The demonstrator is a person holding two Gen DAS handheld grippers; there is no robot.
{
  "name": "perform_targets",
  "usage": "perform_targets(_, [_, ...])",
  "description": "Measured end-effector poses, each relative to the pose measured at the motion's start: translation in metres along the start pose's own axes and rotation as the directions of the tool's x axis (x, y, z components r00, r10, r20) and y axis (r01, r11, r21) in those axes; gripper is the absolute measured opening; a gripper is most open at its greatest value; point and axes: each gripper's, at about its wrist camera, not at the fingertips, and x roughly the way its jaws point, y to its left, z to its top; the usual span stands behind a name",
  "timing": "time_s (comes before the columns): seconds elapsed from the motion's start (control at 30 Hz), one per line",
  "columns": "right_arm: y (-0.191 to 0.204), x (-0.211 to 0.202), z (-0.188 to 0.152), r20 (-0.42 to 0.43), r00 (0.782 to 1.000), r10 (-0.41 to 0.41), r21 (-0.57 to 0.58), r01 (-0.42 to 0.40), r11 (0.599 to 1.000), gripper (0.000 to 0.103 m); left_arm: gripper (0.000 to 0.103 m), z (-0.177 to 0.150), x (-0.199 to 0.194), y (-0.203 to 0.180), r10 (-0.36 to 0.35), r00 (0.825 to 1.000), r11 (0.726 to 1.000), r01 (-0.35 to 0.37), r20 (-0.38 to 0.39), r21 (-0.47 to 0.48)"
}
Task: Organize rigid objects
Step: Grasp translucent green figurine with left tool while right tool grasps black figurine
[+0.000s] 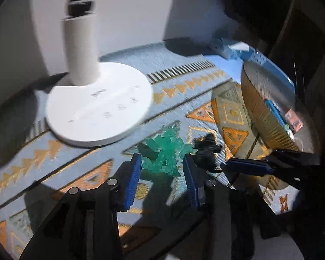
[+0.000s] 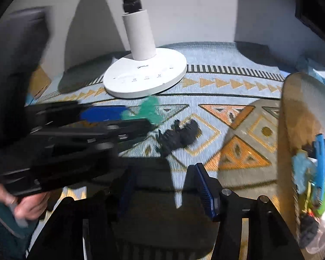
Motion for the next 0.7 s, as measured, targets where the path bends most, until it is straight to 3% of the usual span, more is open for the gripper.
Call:
perform_targets(0.1, [-0.001, 0.007, 0.01, 0.021, 1.0, -0.013, 0.034, 0.012, 0.999, 0.058, 0.036, -0.001, -0.016, 0.013, -0.021, 0.999, 0.999, 0.022, 0.024, -0.048])
perform_targets(0.27, [0.004, 0.018, 0.024, 0.049, 0.997, -0.064, 0.037, 0.062, 0.997, 0.057, 0.036, -0.01, -0.036, 0.013, -0.014, 0.999, 0.999, 0.017, 0.051, -0.048])
perform_targets(0.37, [0.011, 0.019, 0.022, 0.066, 0.987, -0.148, 0.0, 0.149, 0.989, 0.037, 0.036, -0.016, -0.047, 0.009, -0.017, 0.998, 0.999, 0.02, 0.065, -0.042])
perform_targets(0.57, [0.007, -0.006, 0.005, 0.084, 0.995, -0.059, 0.007, 0.059, 0.998, 0.036, 0.036, -0.031, -0.07, -0.003, -0.03, 0.995, 0.999, 0.034, 0.09, -0.039])
perform_targets(0.7, [0.01, -0.034, -0.021, 0.092, 0.995, 0.046, -0.002, -0.046, 0.999, 0.036, 0.036, -0.053, -0.089, -0.017, -0.035, 0.995, 0.999, 0.038, 0.095, -0.027])
